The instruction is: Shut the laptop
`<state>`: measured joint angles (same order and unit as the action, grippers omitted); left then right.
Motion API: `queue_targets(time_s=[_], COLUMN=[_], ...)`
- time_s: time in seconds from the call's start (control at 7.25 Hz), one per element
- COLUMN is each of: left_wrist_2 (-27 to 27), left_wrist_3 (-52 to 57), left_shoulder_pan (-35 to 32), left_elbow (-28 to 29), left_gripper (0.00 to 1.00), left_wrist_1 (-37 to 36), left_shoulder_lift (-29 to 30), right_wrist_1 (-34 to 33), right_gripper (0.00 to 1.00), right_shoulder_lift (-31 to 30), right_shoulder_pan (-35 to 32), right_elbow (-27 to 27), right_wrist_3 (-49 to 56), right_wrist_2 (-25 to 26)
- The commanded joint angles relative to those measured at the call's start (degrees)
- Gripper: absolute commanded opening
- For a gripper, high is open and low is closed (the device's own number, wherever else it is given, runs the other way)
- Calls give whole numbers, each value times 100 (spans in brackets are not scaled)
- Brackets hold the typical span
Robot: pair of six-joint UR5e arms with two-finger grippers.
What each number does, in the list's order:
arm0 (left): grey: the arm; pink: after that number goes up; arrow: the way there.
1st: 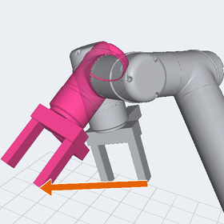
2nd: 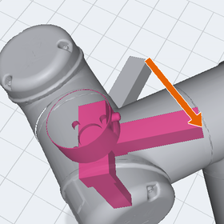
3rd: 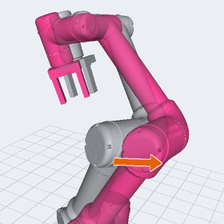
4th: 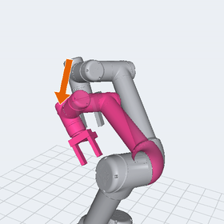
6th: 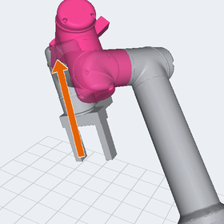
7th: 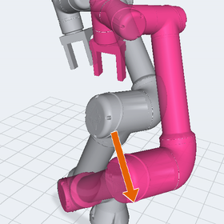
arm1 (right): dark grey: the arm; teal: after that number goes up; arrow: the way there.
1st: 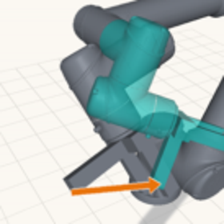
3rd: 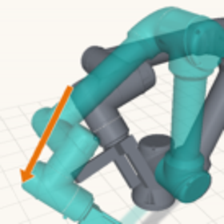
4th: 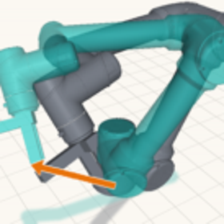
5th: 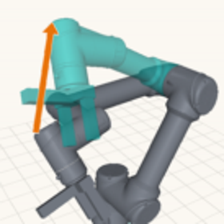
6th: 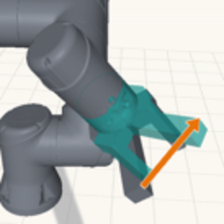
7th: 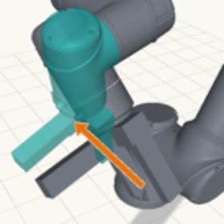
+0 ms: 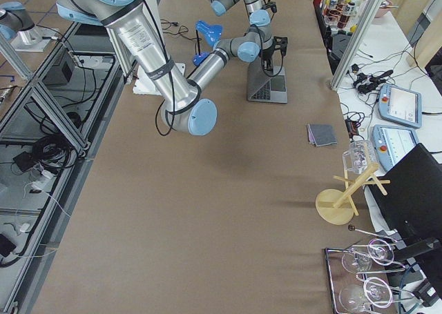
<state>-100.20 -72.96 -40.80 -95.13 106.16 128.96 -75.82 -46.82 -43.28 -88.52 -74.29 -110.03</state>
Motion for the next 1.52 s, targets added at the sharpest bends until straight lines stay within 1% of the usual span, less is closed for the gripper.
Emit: queue_targets(time_s=[0.0,0.14,0.28,0.41,0.55,0.83,1.1,1.24,1.38], left_wrist_2=[139,132,88,88,-43,-210,-333,-621,-1216], left_wrist_3=[54,63,97,237,308,414,414,414,432], left_shoulder_pan=[-42,-42,-42,-24,-33,-33,-41,-277,-688], left_elbow=[982,1666,2056,2416,2672,3104,3211,3089,2670], left_gripper=[0,0,0,0,0,0,0,0,0], left_wrist_1=[605,834,949,959,968,1327,1337,1337,1242], left_shoulder_lift=[295,593,735,849,929,1008,1105,1158,1062], right_wrist_1=[529,829,1066,1130,1139,1139,1226,1218,1114], right_gripper=[0,0,0,0,0,0,0,0,0], right_shoulder_lift=[496,629,882,946,1051,1148,1166,1262,1202], right_shoulder_pan=[-58,-58,-49,-58,-49,-40,-57,-249,-538], right_elbow=[1234,1736,2316,2539,2759,3146,3244,3184,2870], right_wrist_3=[-16,-25,-25,-16,-7,45,116,90,81], right_wrist_2=[-27,-62,-185,-264,-282,-422,-641,-852,-1289])
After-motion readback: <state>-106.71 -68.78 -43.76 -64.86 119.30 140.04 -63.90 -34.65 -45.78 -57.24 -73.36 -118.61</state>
